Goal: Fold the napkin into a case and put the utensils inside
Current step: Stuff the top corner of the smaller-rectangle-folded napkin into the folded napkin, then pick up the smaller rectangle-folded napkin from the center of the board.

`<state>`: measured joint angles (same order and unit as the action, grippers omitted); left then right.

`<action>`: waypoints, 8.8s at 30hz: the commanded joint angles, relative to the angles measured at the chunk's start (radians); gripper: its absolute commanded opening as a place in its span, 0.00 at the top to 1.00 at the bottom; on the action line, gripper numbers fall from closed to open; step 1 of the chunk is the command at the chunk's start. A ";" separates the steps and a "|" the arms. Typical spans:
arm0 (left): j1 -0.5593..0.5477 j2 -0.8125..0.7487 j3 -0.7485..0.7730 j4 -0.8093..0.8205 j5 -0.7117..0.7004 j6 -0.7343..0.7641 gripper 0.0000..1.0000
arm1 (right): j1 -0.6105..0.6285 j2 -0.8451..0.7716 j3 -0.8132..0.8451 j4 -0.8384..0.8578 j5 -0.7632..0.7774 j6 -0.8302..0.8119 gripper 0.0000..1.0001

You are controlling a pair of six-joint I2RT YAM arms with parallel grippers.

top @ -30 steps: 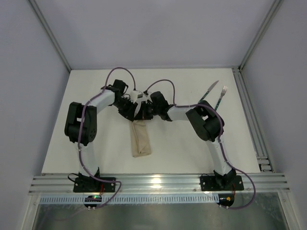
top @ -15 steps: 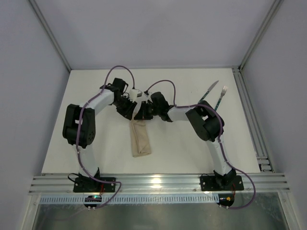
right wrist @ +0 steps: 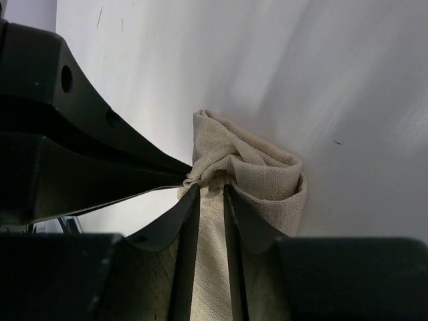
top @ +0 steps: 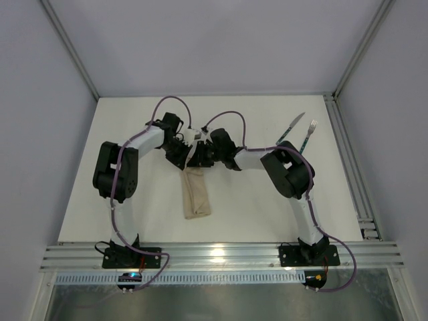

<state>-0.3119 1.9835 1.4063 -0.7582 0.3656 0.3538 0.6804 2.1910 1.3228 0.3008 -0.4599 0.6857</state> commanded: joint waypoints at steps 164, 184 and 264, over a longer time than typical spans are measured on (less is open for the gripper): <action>0.054 -0.054 0.149 -0.075 0.125 -0.087 0.66 | -0.022 -0.073 -0.007 -0.252 -0.005 -0.192 0.97; 0.053 -0.120 -0.115 0.058 0.045 -0.186 0.37 | 0.034 -0.093 -0.048 -0.121 0.173 -0.037 0.96; 0.166 -0.012 -0.161 0.034 0.229 -0.121 0.80 | -0.038 0.009 -0.040 0.058 -0.148 0.062 0.96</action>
<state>-0.1596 1.9701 1.2438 -0.6998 0.6651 0.1780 0.6331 2.2707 1.3033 0.4240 -0.6518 0.8101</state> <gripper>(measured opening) 0.166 0.145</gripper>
